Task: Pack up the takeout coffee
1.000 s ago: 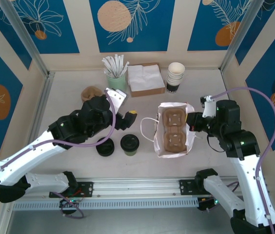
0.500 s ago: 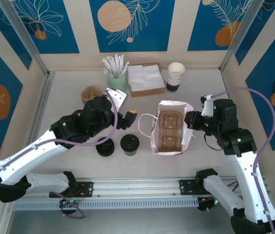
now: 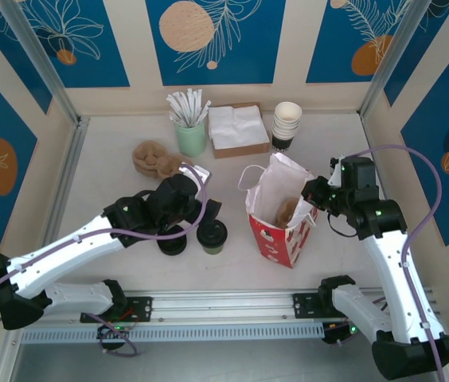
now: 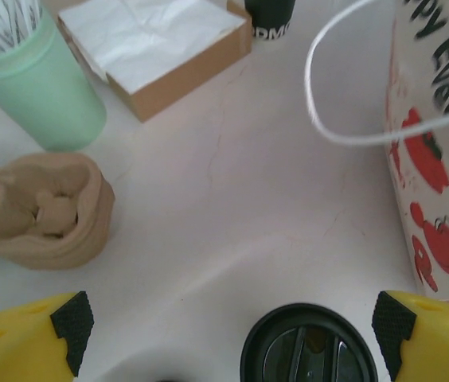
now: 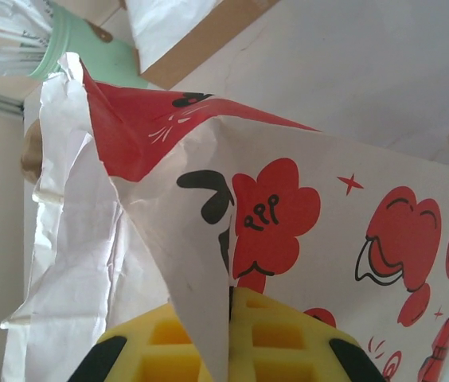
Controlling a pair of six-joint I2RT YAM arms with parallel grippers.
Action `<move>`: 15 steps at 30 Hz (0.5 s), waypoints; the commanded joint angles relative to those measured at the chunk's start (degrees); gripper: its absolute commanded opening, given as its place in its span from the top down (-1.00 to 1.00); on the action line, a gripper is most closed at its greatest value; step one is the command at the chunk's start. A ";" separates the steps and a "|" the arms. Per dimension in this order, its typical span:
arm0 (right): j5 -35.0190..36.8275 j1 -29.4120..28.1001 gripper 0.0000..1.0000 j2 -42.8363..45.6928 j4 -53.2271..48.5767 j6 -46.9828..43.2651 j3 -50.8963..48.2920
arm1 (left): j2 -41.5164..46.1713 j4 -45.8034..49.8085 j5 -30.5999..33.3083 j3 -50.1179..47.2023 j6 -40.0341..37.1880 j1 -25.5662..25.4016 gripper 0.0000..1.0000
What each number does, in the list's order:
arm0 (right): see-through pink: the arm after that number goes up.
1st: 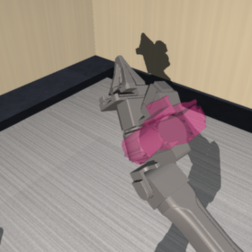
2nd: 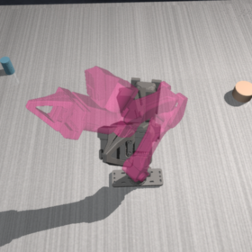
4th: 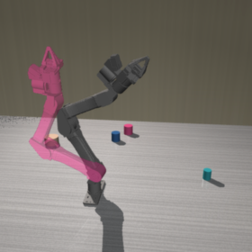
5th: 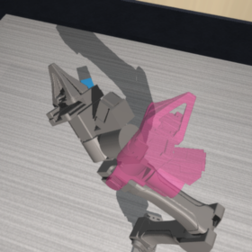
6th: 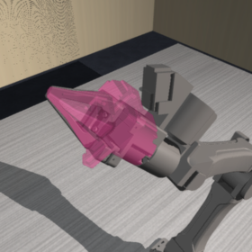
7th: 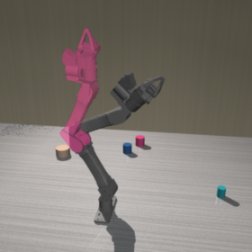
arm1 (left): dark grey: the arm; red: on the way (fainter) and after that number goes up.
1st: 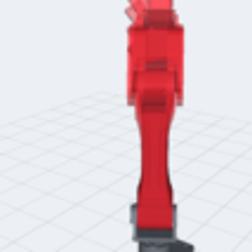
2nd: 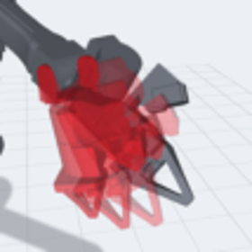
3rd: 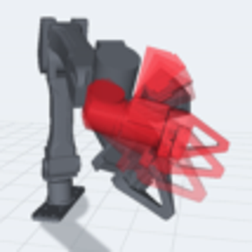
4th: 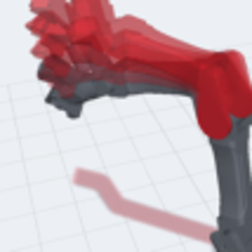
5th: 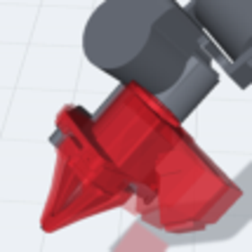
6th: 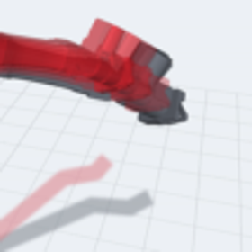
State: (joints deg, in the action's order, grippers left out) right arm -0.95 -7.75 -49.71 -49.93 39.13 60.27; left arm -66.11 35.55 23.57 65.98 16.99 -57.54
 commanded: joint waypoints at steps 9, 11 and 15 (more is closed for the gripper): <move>-11.29 10.41 1.00 -0.21 3.16 4.08 -2.36 | 1.38 -1.53 -4.88 -5.08 4.13 0.42 -0.82; -14.90 12.89 1.00 -0.30 4.43 4.71 -3.71 | 0.71 -1.39 -7.14 -5.24 3.28 0.41 -0.82; -16.27 15.48 1.00 0.16 4.33 3.62 -4.90 | -1.13 -0.92 -10.56 -5.74 2.43 0.33 -0.82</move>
State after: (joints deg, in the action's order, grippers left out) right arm -13.04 6.70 -49.78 -46.61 42.63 56.01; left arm -66.37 35.11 16.95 61.06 20.01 -57.54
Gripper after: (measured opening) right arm 0.071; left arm 0.911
